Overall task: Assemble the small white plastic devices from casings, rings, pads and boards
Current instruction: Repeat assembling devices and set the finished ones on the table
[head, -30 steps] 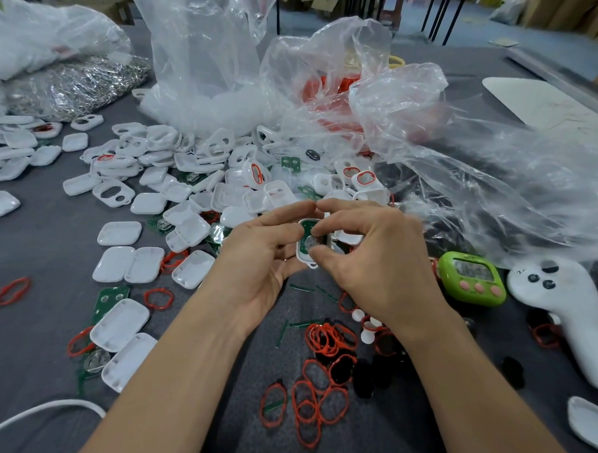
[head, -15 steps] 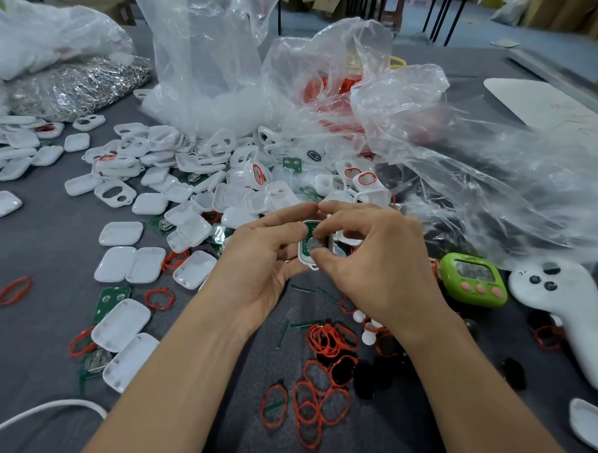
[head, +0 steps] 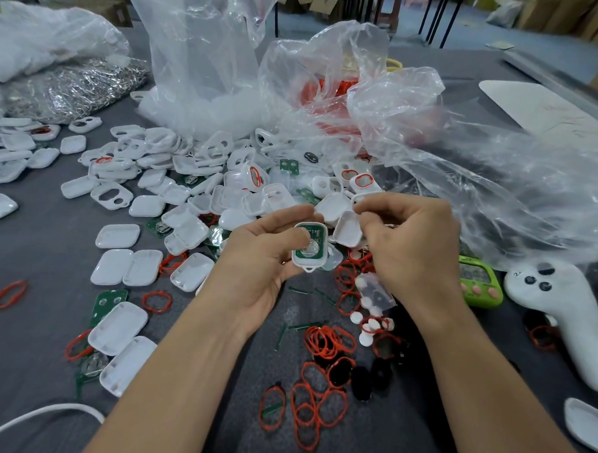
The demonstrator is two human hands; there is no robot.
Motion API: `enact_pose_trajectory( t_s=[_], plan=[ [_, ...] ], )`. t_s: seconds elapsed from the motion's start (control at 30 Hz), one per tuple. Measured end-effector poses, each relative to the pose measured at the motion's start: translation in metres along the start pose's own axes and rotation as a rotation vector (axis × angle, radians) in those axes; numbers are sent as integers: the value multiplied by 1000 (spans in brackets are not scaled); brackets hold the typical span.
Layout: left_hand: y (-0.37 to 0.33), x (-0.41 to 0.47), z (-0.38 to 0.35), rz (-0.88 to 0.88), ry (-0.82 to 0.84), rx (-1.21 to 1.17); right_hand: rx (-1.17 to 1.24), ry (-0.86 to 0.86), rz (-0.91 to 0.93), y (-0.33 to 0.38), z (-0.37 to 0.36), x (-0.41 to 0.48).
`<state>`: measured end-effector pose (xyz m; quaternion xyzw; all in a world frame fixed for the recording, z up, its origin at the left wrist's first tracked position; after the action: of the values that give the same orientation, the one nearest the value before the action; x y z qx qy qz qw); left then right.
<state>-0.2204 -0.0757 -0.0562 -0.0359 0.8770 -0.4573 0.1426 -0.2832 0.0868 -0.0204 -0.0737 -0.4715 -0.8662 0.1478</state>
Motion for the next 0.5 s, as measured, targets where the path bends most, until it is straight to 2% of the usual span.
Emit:
enact_pose_trajectory(
  t_s=[0.07,0.2,0.27,0.4,0.47,0.5],
  plan=[
    [0,-1,0,-6,-12,1,-140,29,-16,-3,2,2],
    [-2,0,2,-32,-45,-4,-362,260,-30,-6,-8,1],
    [-2,1,3,-43,-65,4,-449,301,9,-5,-13,1],
    [-3,2,6,-68,-101,33,-624,206,89,0,-17,2],
    [-4,2,8,-77,-119,41,-486,86,75,0,-11,2],
    [-4,2,8,-83,-129,53,-309,19,31,0,-6,1]
  ],
)
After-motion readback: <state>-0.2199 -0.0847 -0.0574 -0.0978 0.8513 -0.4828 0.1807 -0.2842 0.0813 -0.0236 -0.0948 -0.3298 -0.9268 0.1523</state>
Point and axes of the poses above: each hand's wrist, its own x-axis towards the middle knuckle, its own z-axis out of the back of the hand, y = z × x, the point moved 3 cm from there along x, towards the middle knuckle, and after that the axes turned 6 degrees about y, right-handed, at the moved point
